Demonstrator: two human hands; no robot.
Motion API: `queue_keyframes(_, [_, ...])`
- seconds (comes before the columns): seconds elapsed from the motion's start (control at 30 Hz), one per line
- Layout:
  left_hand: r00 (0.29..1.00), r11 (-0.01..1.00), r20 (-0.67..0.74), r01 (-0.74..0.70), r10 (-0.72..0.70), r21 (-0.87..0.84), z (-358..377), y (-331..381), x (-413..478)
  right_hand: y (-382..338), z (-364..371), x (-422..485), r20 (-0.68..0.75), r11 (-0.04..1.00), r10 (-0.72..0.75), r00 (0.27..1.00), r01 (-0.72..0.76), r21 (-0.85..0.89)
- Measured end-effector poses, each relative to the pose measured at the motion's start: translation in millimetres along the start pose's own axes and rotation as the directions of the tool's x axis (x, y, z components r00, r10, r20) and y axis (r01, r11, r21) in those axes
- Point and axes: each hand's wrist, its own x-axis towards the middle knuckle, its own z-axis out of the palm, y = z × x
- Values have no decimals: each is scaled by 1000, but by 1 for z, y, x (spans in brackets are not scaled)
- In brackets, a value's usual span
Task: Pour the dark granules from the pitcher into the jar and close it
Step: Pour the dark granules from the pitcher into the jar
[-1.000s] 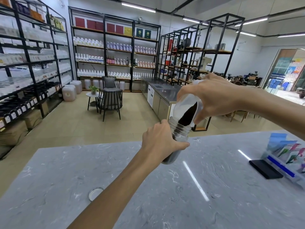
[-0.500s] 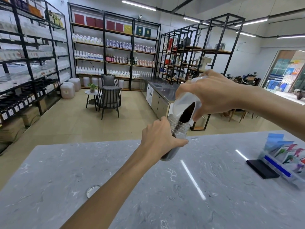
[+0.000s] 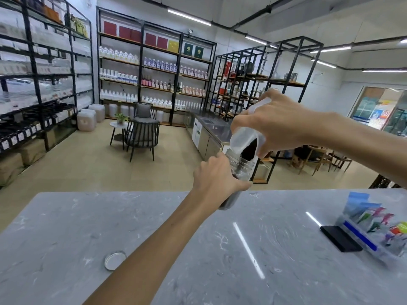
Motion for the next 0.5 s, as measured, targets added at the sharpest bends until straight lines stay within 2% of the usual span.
queue_keyframes(0.07, [1000,1000,-7,2,-2,-5,0,1,3,2,0,3,-40,999,-20,999,19,-44])
queue_keyframes(0.17, [1000,1000,-13,11,-11,-10,0,2,4,5,-1,5,-3,1000,-2,1000,2,-9])
queue_keyframes(0.33, [1000,1000,-4,22,-22,-1,0,6,7,5,-1,4,-17,997,-24,1000,23,-71])
queue_keyframes(0.5, [1000,1000,20,21,-21,-10,0,9,8,1,-7,4,28,989,-24,999,28,-142])
